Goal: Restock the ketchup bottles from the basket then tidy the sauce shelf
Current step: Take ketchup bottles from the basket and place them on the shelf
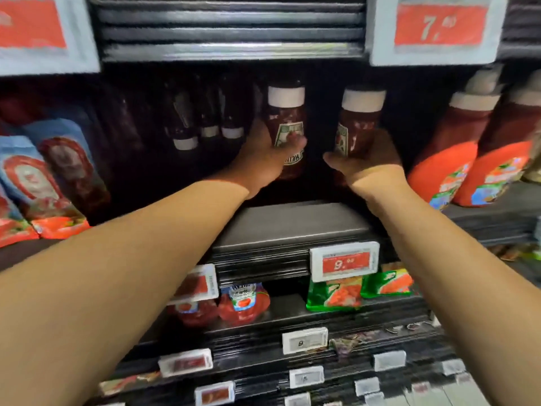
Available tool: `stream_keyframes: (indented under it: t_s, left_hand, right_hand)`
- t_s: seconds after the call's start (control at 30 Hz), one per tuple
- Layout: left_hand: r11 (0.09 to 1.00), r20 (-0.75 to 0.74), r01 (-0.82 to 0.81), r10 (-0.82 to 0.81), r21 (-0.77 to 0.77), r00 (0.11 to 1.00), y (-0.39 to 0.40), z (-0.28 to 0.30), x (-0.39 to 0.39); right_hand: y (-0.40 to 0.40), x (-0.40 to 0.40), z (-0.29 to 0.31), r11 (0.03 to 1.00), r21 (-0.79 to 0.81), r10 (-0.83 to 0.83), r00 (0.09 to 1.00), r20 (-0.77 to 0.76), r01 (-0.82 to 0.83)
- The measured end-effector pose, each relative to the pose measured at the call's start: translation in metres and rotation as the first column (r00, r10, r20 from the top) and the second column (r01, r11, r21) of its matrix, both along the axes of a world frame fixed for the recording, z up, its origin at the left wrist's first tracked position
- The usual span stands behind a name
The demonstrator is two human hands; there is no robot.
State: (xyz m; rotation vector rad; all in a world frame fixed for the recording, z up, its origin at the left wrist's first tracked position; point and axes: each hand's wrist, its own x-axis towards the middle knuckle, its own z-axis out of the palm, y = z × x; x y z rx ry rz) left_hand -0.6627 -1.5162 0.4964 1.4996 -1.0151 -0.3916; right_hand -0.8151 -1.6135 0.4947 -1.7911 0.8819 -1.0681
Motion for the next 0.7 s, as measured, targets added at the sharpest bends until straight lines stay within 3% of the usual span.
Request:
stream_keyframes:
  t_s: [0.17, 0.43, 0.7]
  left_hand:
    - [0.992, 0.083, 0.082, -0.090, 0.100, 0.993, -0.025, -0.007, -0.005]
    - [0.966, 0.131, 0.105, -0.139, 0.237, 0.982, -0.053, -0.010, 0.006]
    - [0.975, 0.094, 0.174, -0.187, 0.136, 0.978, -0.077, -0.016, 0.010]
  right_hand:
    - [-0.011, 0.008, -0.005, 0.996, -0.024, -0.087, 0.991, -0.105, 0.084]
    - [-0.015, 0.011, -0.005, 0.990, -0.052, -0.136, 0.983, -0.122, 0.131]
    - [-0.028, 0.017, -0.003, 0.983, 0.036, -0.172, 0.975, -0.139, 0.178]
